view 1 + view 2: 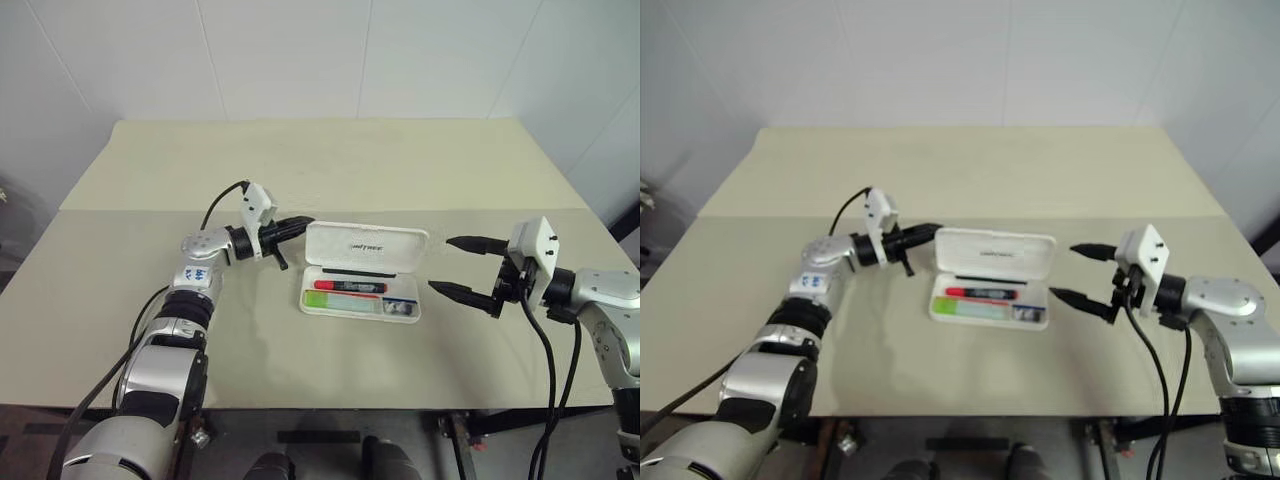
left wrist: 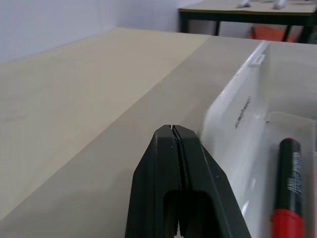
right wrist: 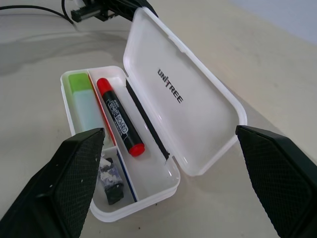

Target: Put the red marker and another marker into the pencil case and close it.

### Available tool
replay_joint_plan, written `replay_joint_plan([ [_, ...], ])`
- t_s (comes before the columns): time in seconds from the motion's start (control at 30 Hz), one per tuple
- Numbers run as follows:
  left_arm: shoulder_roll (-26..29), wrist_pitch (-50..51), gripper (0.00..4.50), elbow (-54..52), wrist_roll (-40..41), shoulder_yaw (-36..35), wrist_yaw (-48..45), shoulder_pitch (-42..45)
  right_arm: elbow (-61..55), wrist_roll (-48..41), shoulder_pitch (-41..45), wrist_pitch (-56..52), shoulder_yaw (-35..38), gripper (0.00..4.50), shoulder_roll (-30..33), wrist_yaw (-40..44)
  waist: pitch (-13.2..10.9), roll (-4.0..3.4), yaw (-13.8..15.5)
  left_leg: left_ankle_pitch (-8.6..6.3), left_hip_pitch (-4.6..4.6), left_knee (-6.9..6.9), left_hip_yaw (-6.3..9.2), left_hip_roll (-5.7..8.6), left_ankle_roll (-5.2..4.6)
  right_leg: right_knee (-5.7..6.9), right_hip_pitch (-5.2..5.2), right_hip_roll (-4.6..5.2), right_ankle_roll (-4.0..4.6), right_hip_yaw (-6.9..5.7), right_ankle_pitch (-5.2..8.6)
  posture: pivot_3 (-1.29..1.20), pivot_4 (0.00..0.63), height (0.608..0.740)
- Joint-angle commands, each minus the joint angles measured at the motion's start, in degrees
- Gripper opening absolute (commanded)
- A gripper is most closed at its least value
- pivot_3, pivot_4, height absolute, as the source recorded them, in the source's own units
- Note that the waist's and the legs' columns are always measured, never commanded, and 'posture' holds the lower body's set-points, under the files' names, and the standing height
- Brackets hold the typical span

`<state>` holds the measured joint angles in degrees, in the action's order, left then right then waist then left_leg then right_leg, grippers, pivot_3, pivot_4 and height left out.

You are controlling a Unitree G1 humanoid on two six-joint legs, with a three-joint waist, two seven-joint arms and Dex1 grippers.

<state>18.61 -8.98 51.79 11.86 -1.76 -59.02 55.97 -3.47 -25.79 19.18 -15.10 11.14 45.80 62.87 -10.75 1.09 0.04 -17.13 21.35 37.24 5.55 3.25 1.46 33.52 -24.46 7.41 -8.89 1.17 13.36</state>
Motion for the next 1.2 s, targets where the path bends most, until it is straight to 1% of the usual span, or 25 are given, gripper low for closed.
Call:
replay_joint_plan([
  [0.03,-0.03,-2.66,0.01,-3.87,1.39,0.39,-5.99,-0.23,-2.56,-1.12,-0.25,0.33,1.28,4.5,-0.07,-0.77,0.0,0.0,0.02,0.0,0.0,0.01,0.0,0.0,0.0,0.0,0.0,0.0,0.0,0.0,0.0,0.0,0.15,0.74],
  [0.17,2.14,-5.73,0.01,-7.41,-0.36,2.92,-12.62,-2.6,-2.83,-1.14,-0.85,0.37,1.46,4.5,-0.18,-1.11,0.0,0.0,-0.03,0.0,0.0,0.01,0.0,0.0,0.0,0.0,0.0,0.0,0.0,0.0,0.0,0.0,0.15,0.74],
  [0.27,4.04,-8.32,0.01,-9.5,-2.75,5.86,-15.89,-4.22,-2.89,-1.17,-1.16,0.48,1.6,4.5,-0.19,-1.38,0.0,0.0,-0.13,0.0,-0.01,-0.02,-0.01,-0.02,0.0,0.01,0.0,-0.01,0.0,0.01,0.0,0.0,0.15,0.74],
  [0.33,4.77,-8.57,0.01,-11.28,-3.97,7.7,-16.9,-5.34,-2.93,-1.17,-1.31,0.56,1.66,4.5,-0.22,-1.62,0.0,0.0,-0.06,0.0,-0.01,0.01,-0.01,-0.02,0.0,0.02,0.0,-0.01,0.0,0.01,0.0,0.0,0.15,0.74],
  [0.47,5.07,-5.58,0.01,-18.0,-5.76,11.16,-16.91,-9.09,-3.2,-1.2,-1.77,0.77,1.95,4.5,-0.32,-2.14,0.0,0.0,0.07,-0.03,-0.01,0.05,0.01,-0.01,-0.05,0.05,0.02,0.0,0.0,0.03,0.0,0.0,0.15,0.74],
  [0.63,4.23,-2.44,0.01,-20.68,-9.73,13.96,-11.51,-10.46,-4.24,-1.29,-3.15,0.98,2.27,4.5,-0.88,-3.25,0.0,0.0,0.12,-0.15,-0.01,0.06,0.02,-0.01,-0.27,0.04,0.02,-0.01,0.0,0.02,0.0,0.0,0.15,0.74],
  [0.73,3.48,1.12,0.01,-22.19,-10.56,15.18,-9.83,-10.45,-5.11,-1.4,-3.99,0.93,2.43,4.5,-1.34,-3.96,0.0,0.0,0.13,-0.15,-0.03,0.1,0.03,0.0,-0.27,0.02,0.02,0.0,0.0,0.03,0.0,0.0,0.15,0.74],
  [0.87,2.22,4.3,0.01,-21.63,-13.76,16.99,-5.64,-10.01,-5.96,-1.45,-4.74,0.99,2.52,4.5,-2.11,-5.13,0.0,0.0,0.11,-0.15,-0.12,0.16,0.03,0.0,-0.27,0.0,0.1,-0.01,0.0,0.04,0.0,0.0,0.15,0.74],
  [0.93,2.09,5.43,0.01,-21.88,-14.62,17.99,-5.08,-10.61,-6.53,-1.53,-5.0,0.99,2.38,4.5,-2.51,-5.72,0.0,0.0,0.12,-0.14,-0.15,0.16,0.04,0.0,-0.27,0.02,0.12,-0.01,0.01,0.04,0.0,0.0,0.15,0.74],
  [1.13,2.45,9.05,0.01,-23.77,-14.53,19.07,-4.45,-10.92,-7.45,-1.57,-5.86,1.04,2.38,4.5,-3.41,-6.62,0.01,0.0,0.08,-0.13,-0.3,0.19,0.07,0.0,-0.26,0.03,0.26,-0.01,0.03,0.04,-0.01,0.0,0.15,0.74],
  [1.2,2.26,10.2,0.01,-25.53,-12.09,17.63,-4.63,-11.36,-7.24,-1.42,-5.67,1.21,2.0,4.5,-3.78,-6.78,0.01,-0.01,0.08,-0.13,-0.31,0.21,0.09,0.01,-0.26,0.03,0.29,-0.01,0.03,0.04,-0.01,0.0,0.15,0.74],
])
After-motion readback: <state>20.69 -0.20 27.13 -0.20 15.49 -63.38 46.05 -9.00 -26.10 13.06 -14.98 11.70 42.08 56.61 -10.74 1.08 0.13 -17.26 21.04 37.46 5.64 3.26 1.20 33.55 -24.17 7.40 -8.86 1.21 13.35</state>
